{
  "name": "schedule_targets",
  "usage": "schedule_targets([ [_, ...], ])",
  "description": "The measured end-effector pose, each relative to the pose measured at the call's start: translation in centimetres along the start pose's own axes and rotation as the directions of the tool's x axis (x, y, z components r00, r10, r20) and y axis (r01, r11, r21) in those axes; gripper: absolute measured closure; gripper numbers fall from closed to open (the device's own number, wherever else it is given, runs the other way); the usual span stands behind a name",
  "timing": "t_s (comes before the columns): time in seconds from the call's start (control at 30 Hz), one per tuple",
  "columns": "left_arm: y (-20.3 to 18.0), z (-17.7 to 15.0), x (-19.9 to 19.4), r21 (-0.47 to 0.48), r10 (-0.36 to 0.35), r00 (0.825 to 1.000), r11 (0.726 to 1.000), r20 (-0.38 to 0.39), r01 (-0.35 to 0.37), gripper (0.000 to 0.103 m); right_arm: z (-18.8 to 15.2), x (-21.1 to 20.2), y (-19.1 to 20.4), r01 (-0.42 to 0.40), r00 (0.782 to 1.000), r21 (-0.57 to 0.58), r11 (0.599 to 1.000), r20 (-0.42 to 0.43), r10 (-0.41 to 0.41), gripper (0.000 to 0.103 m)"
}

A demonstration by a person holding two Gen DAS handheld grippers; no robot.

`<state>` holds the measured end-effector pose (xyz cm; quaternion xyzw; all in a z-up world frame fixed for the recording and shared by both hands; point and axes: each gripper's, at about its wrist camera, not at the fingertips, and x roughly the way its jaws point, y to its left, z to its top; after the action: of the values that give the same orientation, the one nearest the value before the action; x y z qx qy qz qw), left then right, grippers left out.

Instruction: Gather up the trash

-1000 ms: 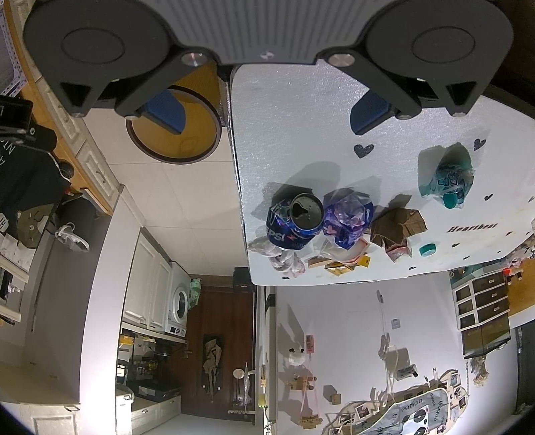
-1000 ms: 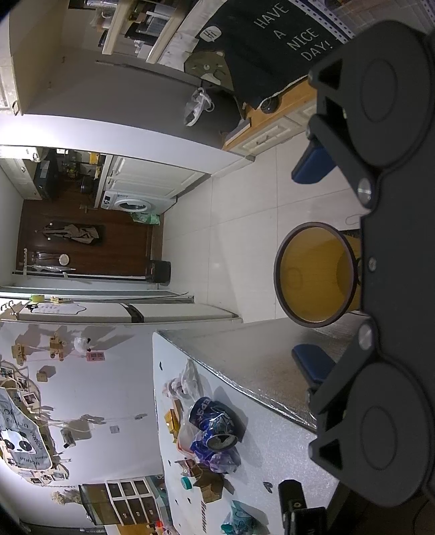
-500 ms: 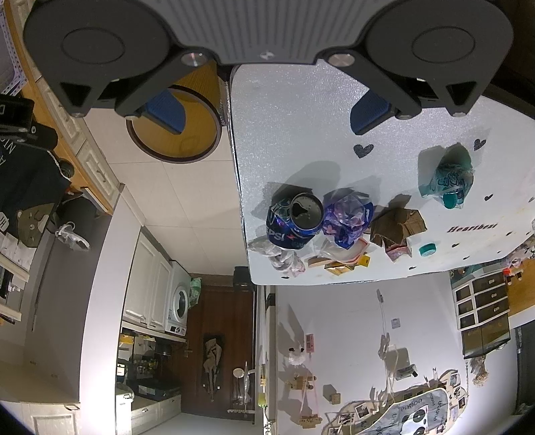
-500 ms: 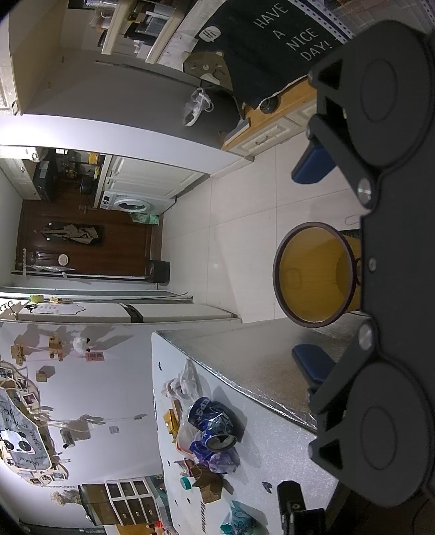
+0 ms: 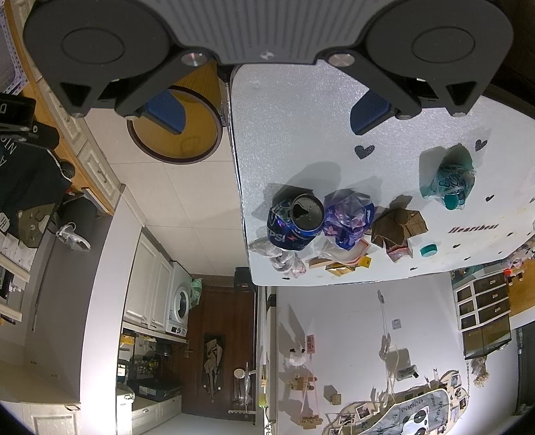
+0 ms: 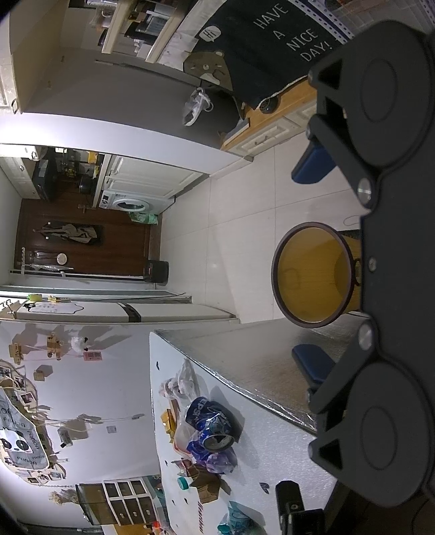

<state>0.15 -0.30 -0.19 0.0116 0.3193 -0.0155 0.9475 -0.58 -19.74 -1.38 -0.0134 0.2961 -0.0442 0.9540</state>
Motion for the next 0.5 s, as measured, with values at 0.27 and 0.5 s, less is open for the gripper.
schedule_targets([
  [0.27, 0.04, -0.13, 0.08, -0.002, 0.0, 1.0, 1.0, 0.002, 0.0, 0.0, -0.35, 0.05, 0.03, 0.0, 1.0, -0.002, 1.0, -0.001, 0.0, 0.0],
  [0.5, 0.03, -0.13, 0.09, -0.004, 0.002, 1.0, 1.0, 0.0, -0.002, 0.0, -0.66, 0.31, 0.2, 0.001, 1.0, -0.002, 1.0, -0.006, -0.001, 0.0],
])
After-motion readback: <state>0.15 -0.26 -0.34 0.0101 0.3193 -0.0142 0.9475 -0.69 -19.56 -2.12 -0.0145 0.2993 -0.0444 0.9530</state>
